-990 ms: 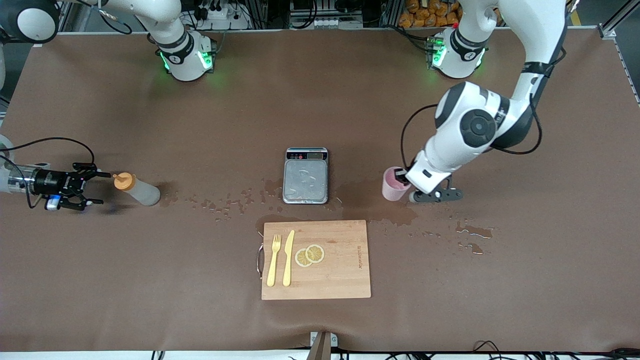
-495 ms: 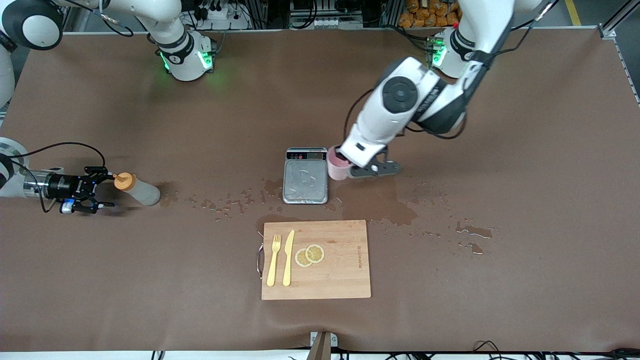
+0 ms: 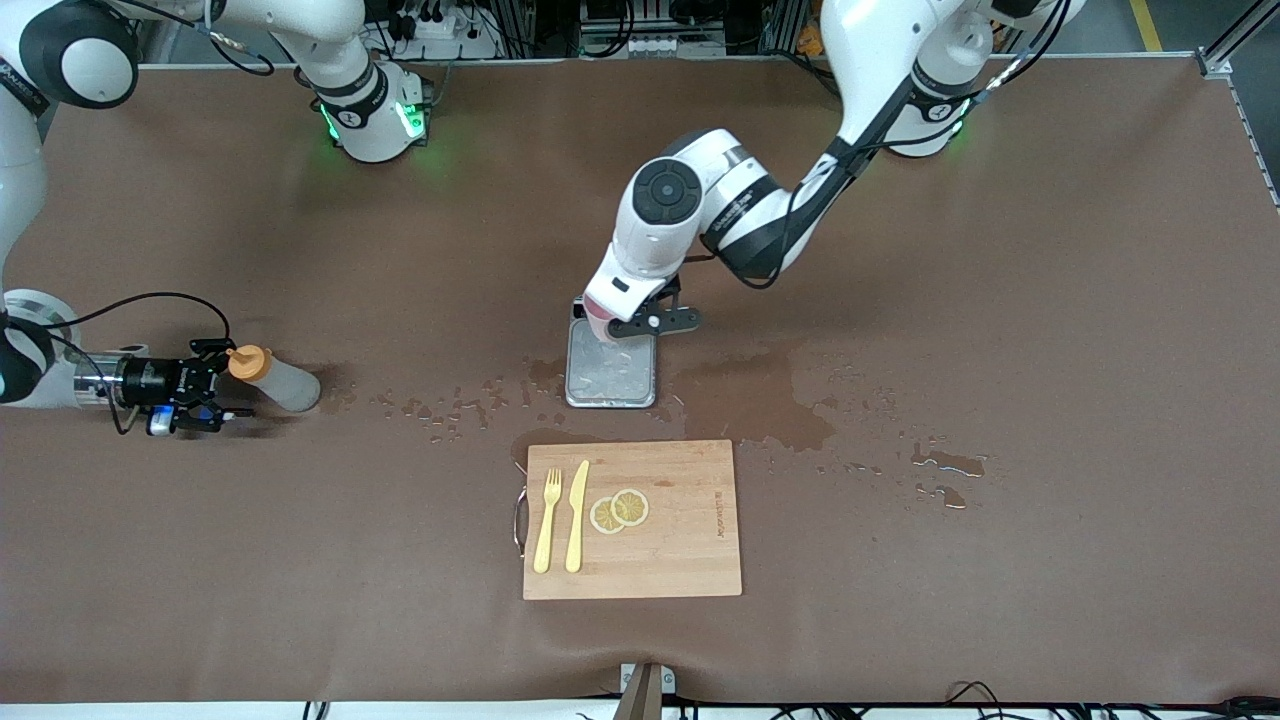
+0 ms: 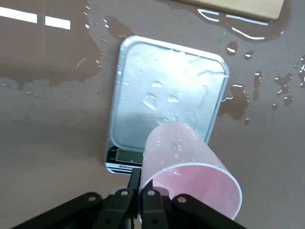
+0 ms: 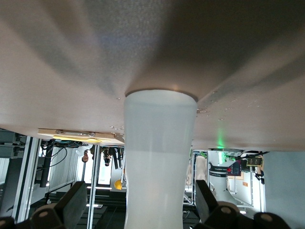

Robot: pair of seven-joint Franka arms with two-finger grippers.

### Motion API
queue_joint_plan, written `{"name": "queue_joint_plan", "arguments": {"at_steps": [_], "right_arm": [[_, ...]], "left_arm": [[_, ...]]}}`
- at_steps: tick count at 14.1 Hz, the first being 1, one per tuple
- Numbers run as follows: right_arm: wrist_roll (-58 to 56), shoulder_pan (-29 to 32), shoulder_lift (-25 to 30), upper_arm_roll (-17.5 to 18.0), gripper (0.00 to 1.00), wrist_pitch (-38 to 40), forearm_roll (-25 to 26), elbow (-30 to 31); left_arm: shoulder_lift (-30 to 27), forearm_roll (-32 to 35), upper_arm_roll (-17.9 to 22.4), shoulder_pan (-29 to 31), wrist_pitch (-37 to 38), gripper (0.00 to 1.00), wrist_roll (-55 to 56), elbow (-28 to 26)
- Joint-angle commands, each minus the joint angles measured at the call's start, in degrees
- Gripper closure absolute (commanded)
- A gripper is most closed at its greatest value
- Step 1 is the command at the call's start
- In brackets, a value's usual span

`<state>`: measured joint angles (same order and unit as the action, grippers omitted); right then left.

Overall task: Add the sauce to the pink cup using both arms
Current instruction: 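Carry the pink cup onto the metal scale with the left gripper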

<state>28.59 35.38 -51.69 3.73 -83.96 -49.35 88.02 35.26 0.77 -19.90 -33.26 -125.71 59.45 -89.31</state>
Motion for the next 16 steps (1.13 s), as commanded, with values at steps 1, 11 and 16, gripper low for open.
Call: {"name": "queue_joint_plan", "arguments": {"at_steps": [1, 11, 16], "right_arm": [[0.1, -0.8, -1.1, 0.0, 0.0, 0.6, -1.0, -1.0], [-2.8, -2.0, -1.1, -0.1, 0.56, 1.8, -0.6, -0.7], [-2.1, -2.4, -1.0, 0.0, 0.57, 2.4, -0.6, -1.1]], "left_arm": [[2.3, 1.7, 0.6, -0.6, 1.1, 1.0, 0.8, 3.7], [7.0, 3.1, 2.3, -0.6, -1.4, 1.0, -2.5, 5.7], [8.0, 3.2, 2.5, -1.0, -3.1, 1.0, -2.4, 6.0]]}}
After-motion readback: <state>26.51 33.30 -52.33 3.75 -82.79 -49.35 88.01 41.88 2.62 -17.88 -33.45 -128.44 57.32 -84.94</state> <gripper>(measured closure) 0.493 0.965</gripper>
